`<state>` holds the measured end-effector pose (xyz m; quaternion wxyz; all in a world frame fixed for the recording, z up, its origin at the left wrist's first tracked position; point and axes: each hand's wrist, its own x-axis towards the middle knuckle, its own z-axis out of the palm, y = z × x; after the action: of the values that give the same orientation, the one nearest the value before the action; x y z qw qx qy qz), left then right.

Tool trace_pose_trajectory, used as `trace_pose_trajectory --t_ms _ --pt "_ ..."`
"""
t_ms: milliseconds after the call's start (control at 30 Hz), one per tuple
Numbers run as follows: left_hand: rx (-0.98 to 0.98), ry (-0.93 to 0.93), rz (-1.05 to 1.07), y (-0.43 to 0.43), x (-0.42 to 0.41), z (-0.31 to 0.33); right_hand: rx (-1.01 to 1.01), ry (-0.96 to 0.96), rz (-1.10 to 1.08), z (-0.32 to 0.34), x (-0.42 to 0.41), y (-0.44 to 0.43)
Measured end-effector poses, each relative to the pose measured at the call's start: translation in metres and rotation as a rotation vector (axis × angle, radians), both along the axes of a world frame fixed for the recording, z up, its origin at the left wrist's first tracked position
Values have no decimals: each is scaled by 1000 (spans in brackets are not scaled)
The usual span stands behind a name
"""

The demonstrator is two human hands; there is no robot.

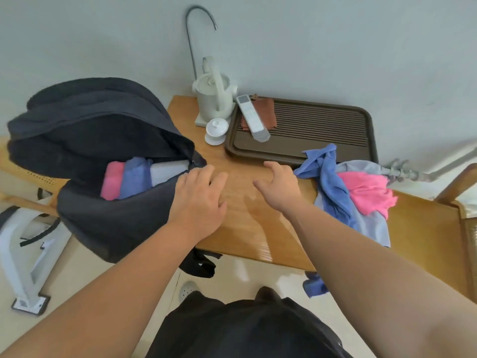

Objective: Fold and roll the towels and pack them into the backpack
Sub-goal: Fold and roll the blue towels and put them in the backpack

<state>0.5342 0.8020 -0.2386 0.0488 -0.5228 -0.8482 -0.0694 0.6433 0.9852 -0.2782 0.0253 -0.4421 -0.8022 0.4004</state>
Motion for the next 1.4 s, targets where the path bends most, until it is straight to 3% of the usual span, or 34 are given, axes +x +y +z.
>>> trace_pose_trajectory --t_ms 100,200,300,467,567,667,833,967,1033,1100,1267,1400 --pt "-70 -76 -84 35 28 -6 119 -266 -104 -15 53 37" --pt "-145 -166 -116 63 53 -15 16 -447 -155 -38 109 70" --pt "-221 -231 -119 80 70 -23 -123 -532 -17 -60 144 88" --pt "-332 -272 -128 97 79 -23 -90 -600 60 -68 159 84" --pt "-327 -302 -124 106 84 -21 14 -291 -15 -59 156 77" --pt "-299 -339 -146 114 89 -21 -95 74 -173 -36 146 64" --pt "-220 -453 -230 122 95 -30 -319 337 -193 -1 133 48" --pt "75 -549 -352 120 87 -28 -532 537 -222 27 129 42" --pt "175 -605 -376 120 83 -14 -627 568 -185 36 130 40" --pt "117 -722 -366 121 78 2 -593 519 -110 43 133 37" --pt "55 -880 -402 121 66 18 -183 256 -59 51 130 23" --pt "70 -952 -355 118 58 20 107 217 -138 52 127 9"
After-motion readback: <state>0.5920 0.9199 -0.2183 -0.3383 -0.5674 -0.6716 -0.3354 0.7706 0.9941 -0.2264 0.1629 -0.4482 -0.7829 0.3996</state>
